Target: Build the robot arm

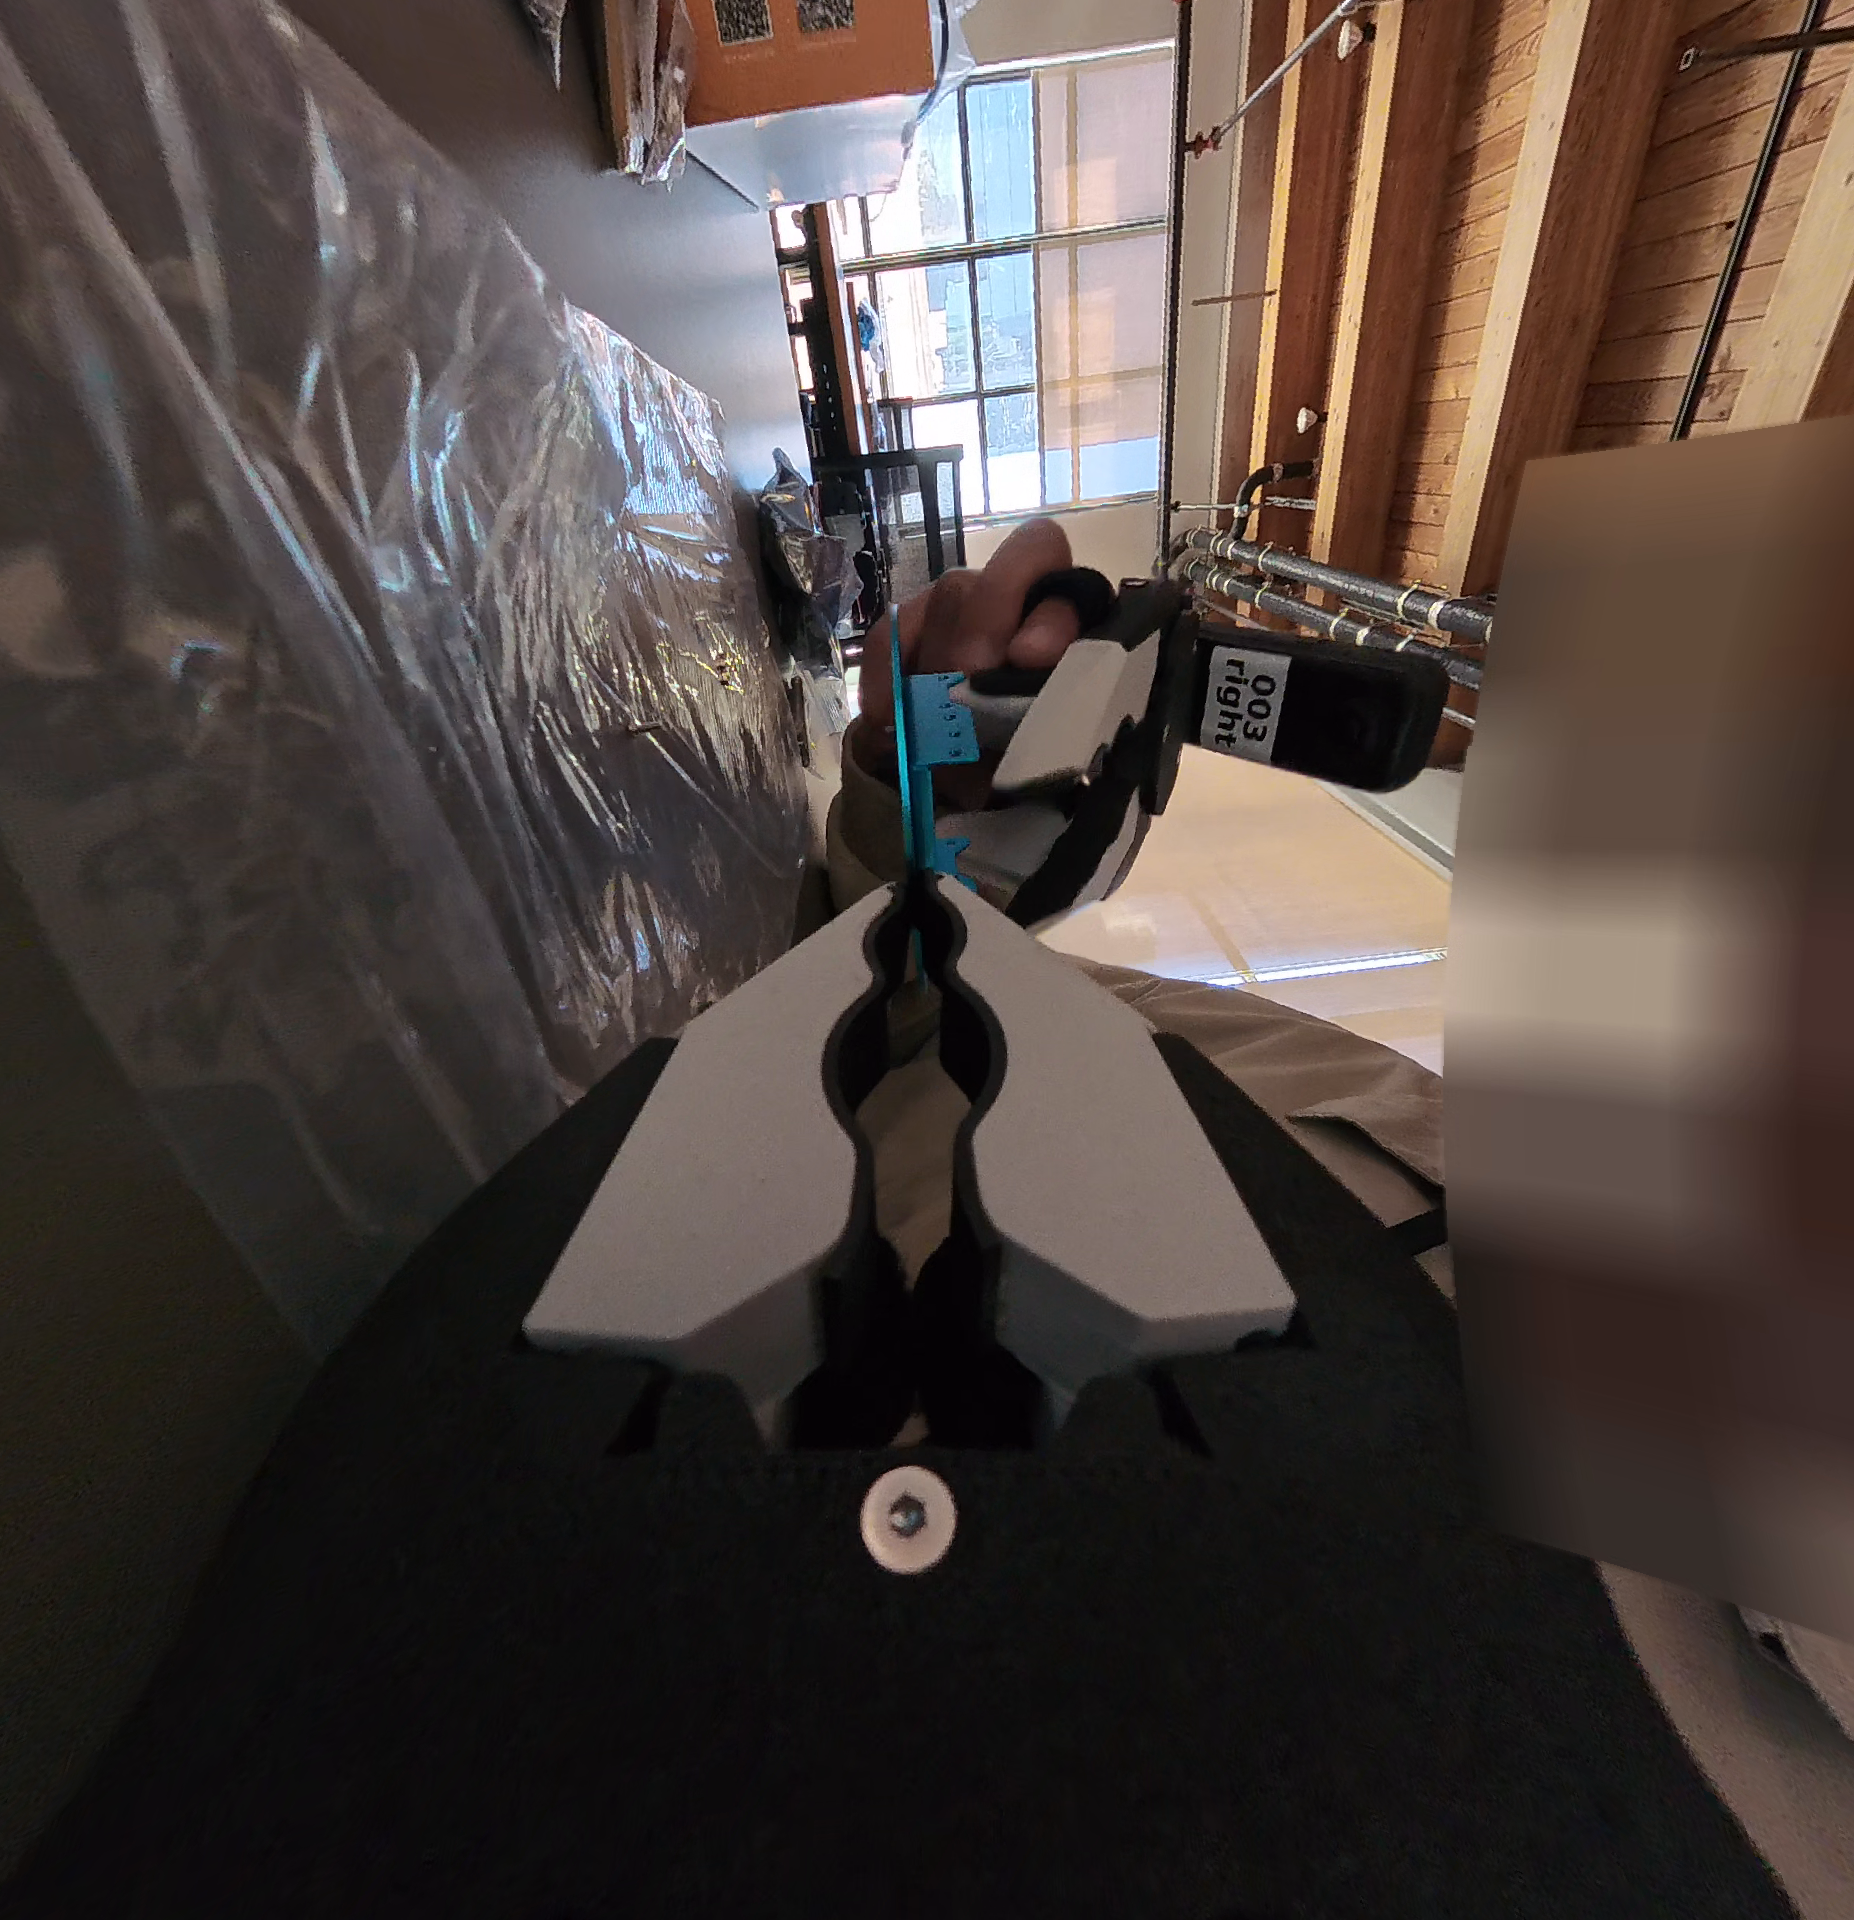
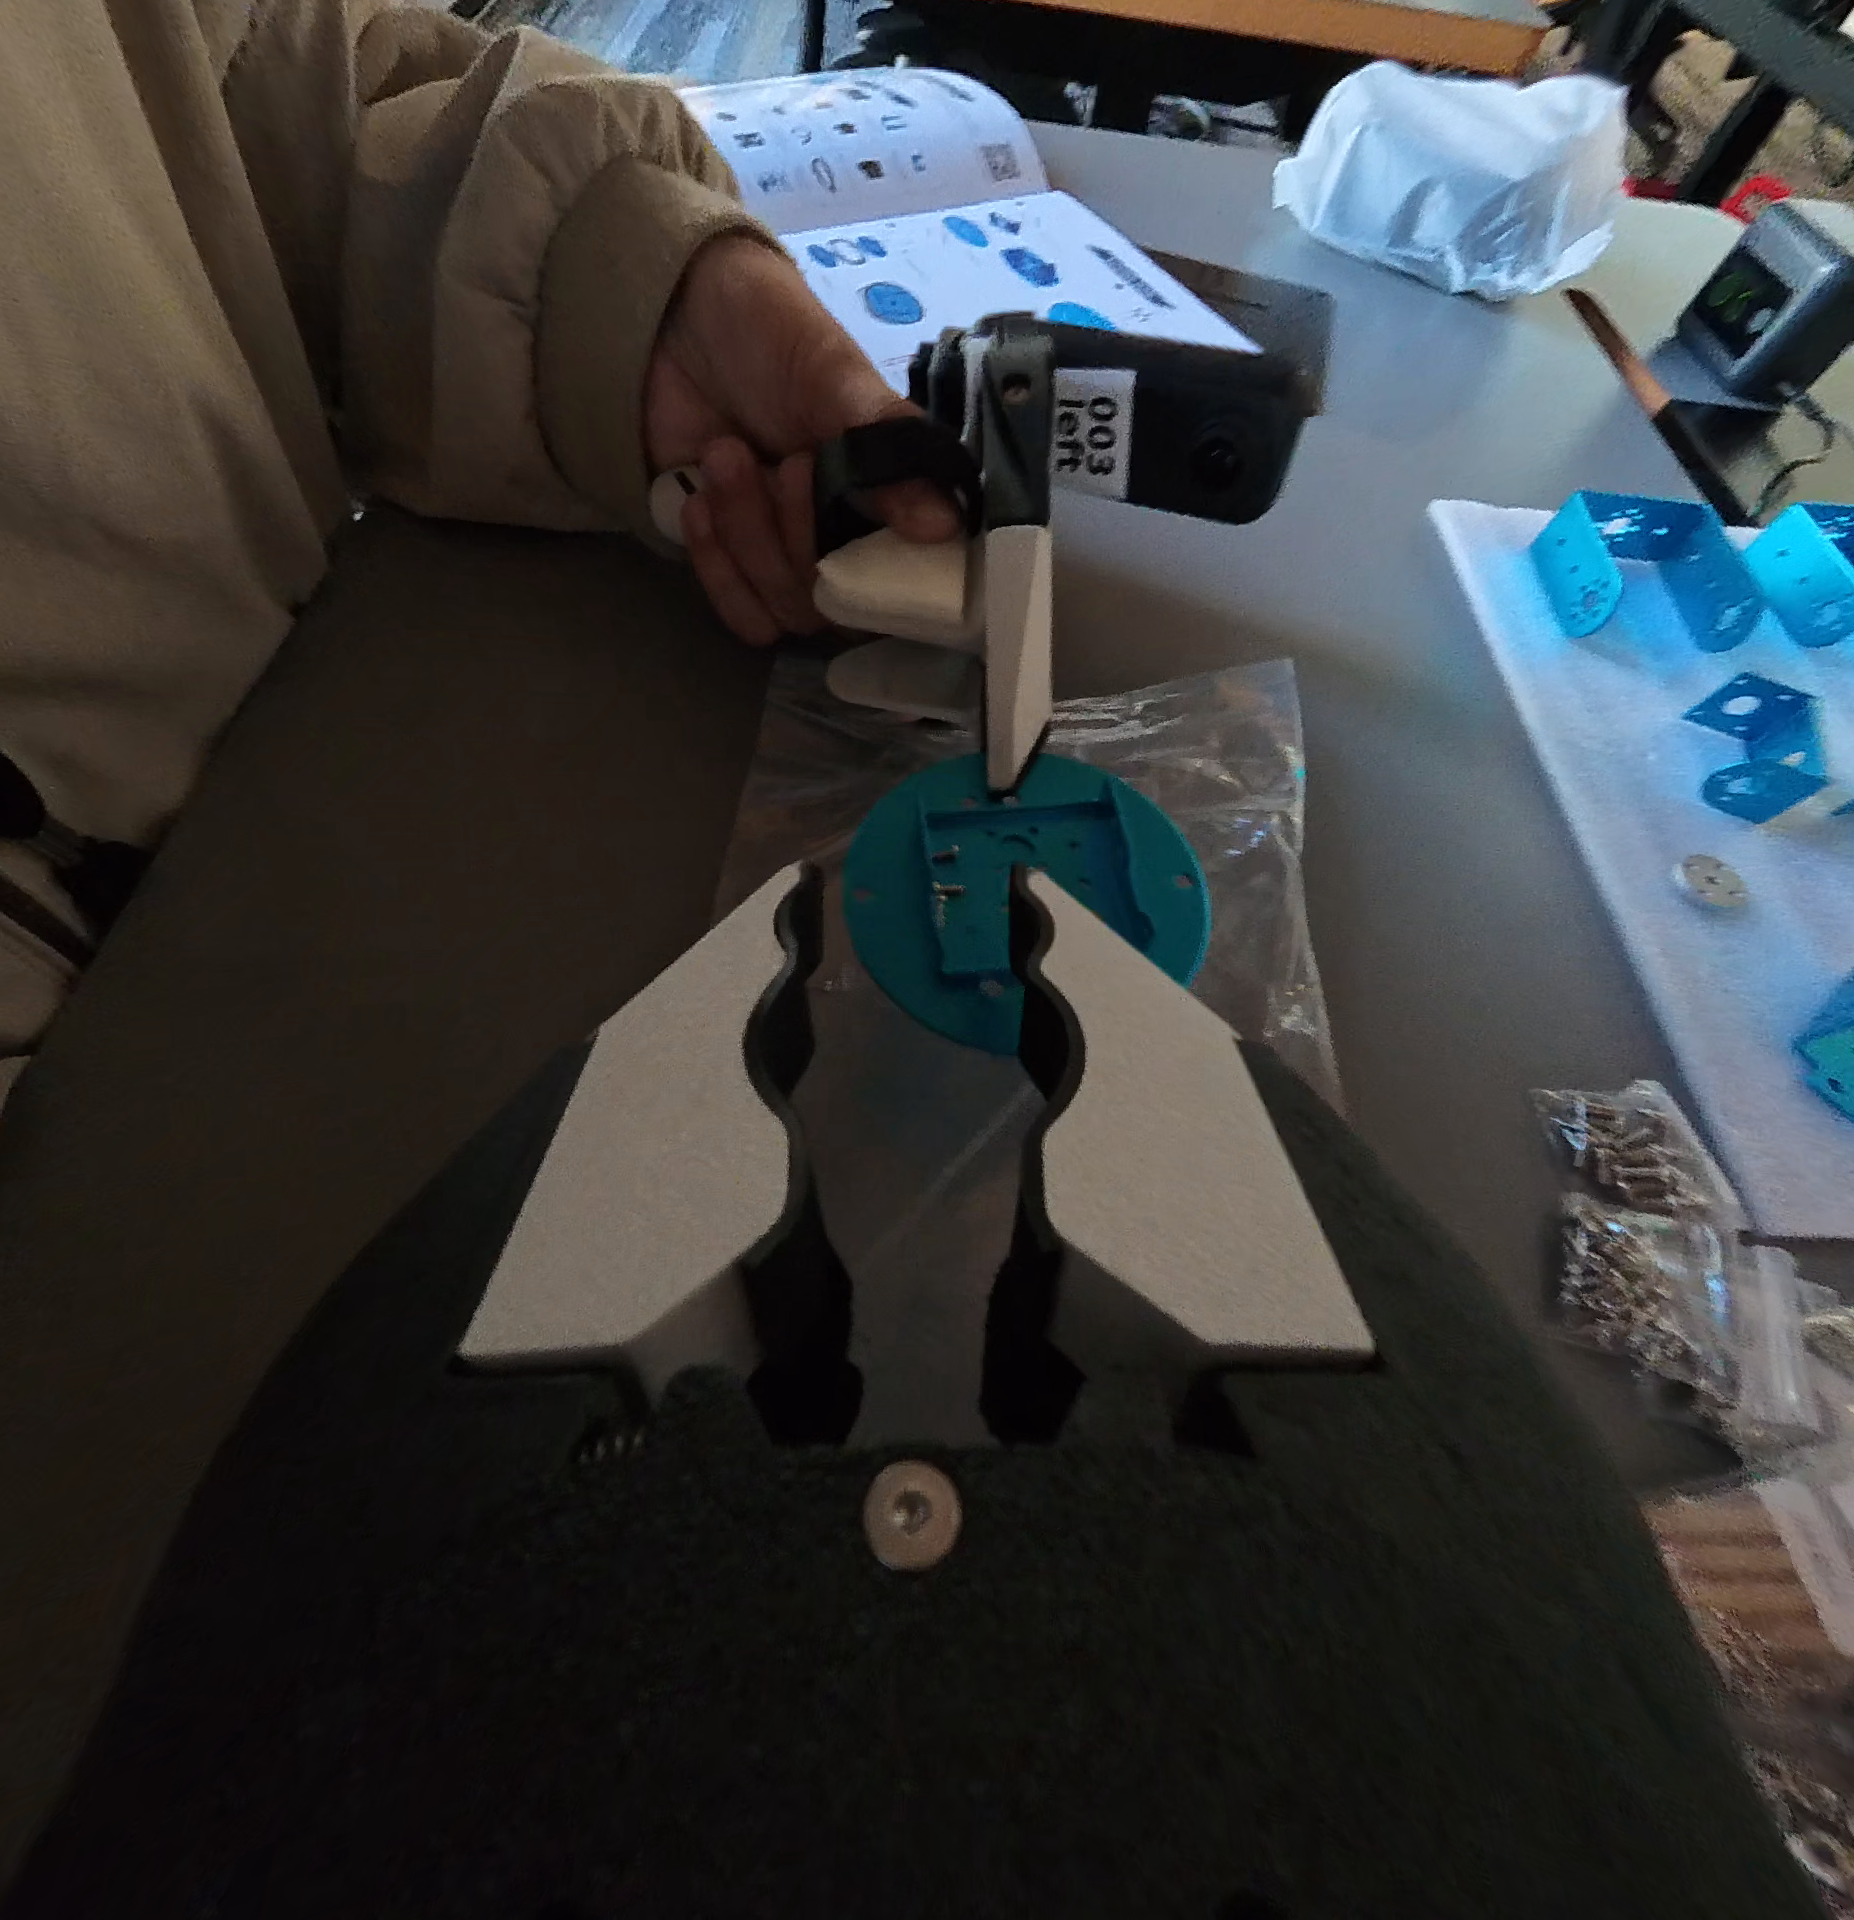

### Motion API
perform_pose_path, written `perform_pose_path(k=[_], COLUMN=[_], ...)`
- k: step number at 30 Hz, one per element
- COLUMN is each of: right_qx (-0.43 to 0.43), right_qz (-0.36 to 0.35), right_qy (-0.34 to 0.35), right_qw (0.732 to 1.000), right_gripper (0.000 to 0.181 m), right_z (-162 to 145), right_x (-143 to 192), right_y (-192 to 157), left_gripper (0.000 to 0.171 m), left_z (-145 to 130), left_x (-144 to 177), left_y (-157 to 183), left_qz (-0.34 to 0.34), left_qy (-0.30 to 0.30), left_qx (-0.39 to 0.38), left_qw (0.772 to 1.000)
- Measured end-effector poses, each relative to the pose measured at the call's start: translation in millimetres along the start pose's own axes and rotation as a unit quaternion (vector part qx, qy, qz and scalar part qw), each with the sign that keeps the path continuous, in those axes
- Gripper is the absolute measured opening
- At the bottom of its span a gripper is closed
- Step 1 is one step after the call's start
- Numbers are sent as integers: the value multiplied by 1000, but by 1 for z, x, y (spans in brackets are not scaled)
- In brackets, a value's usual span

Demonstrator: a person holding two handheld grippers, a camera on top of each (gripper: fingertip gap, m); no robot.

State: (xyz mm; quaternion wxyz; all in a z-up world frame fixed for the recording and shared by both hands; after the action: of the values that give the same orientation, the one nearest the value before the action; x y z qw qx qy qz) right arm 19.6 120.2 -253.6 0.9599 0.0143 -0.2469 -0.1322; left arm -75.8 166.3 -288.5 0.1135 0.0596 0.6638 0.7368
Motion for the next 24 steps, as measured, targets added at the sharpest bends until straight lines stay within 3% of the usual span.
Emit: perform_pose_path(k=[2, 4, 7, 13, 24], right_qx=[-5, -21, -54, -26, -27], right_qz=[-22, -40, -14, -45, -89], right_qy=[-5, 11, 49, 17, 13], right_qw=[1000, 999, 997, 999, 996], right_gripper=[38, 57, 66, 46, 48], right_z=[-3, -3, -7, -15, -10], right_x=[4, 7, 1, -11, -10], right_y=[9, 18, 19, 20, 22], left_gripper=[0, 0, 0, 0, 0], left_z=[0, 0, -1, -2, 1], left_x=[1, 1, 0, -1, -1], left_y=[0, 1, 2, 2, 2], left_qz=[-2, -6, -9, -4, 0], left_qy=[1, -1, -3, -3, 15], left_qx=[0, 2, 2, -5, -9], left_qw=[1000, 1000, 1000, 1000, 1000])
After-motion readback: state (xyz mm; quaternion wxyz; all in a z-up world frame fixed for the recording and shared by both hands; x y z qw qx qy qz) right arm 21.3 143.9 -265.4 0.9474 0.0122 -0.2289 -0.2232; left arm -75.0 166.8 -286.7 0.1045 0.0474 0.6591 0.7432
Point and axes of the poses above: each gripper's, where its closed fingertips meet, x back along the fingers, z out of its top, y = z × x across the jaws, the point moved 4 cm from there along x, back along the fingers, and after that the axes turned 1 degree about -z, right-handed, at the moved point
